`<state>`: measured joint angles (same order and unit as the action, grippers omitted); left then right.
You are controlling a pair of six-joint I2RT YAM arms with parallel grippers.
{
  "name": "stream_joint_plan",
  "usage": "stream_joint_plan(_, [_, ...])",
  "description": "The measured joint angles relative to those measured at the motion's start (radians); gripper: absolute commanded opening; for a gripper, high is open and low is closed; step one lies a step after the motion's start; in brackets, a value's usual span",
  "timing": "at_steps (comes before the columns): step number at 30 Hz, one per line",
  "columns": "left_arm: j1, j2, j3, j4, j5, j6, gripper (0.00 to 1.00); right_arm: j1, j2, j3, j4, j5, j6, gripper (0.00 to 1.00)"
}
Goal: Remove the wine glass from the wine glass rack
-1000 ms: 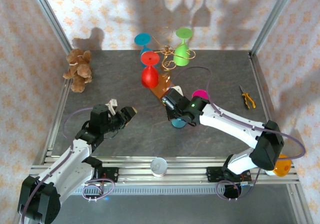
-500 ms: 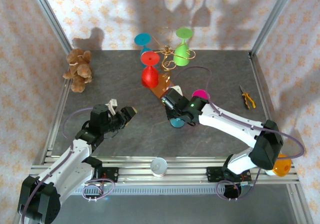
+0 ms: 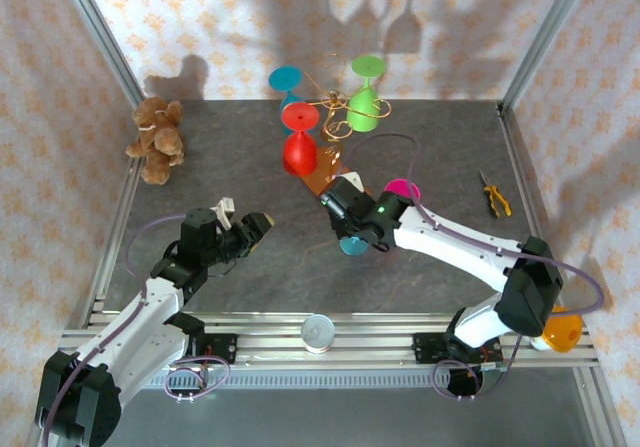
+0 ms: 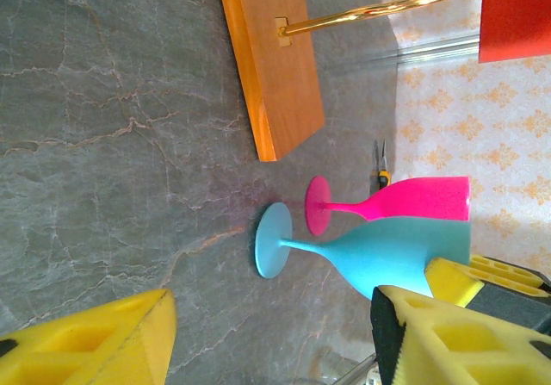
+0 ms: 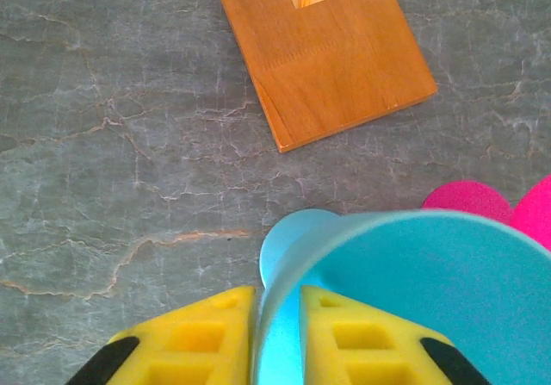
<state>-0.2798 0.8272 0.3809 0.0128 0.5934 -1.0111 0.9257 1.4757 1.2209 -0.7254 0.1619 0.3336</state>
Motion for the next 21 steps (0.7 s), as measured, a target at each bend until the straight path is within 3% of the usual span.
stream_joint_plan(7, [0.000,0.000,0.000,0.000,0.000,0.000,0.61,0.000,0.003,0.024,-0.001,0.000,-0.001,0.32])
stream_joint_plan(11, [0.000,0.000,0.000,0.000,0.000,0.000,0.61,0.000,-0.001,0.061,-0.007,-0.001,-0.003,0.41])
stream_joint_plan(21, [0.000,0.000,0.049,-0.030,-0.001,0.003,0.61,-0.029,-0.140,0.130,-0.019,-0.039,-0.003,0.46])
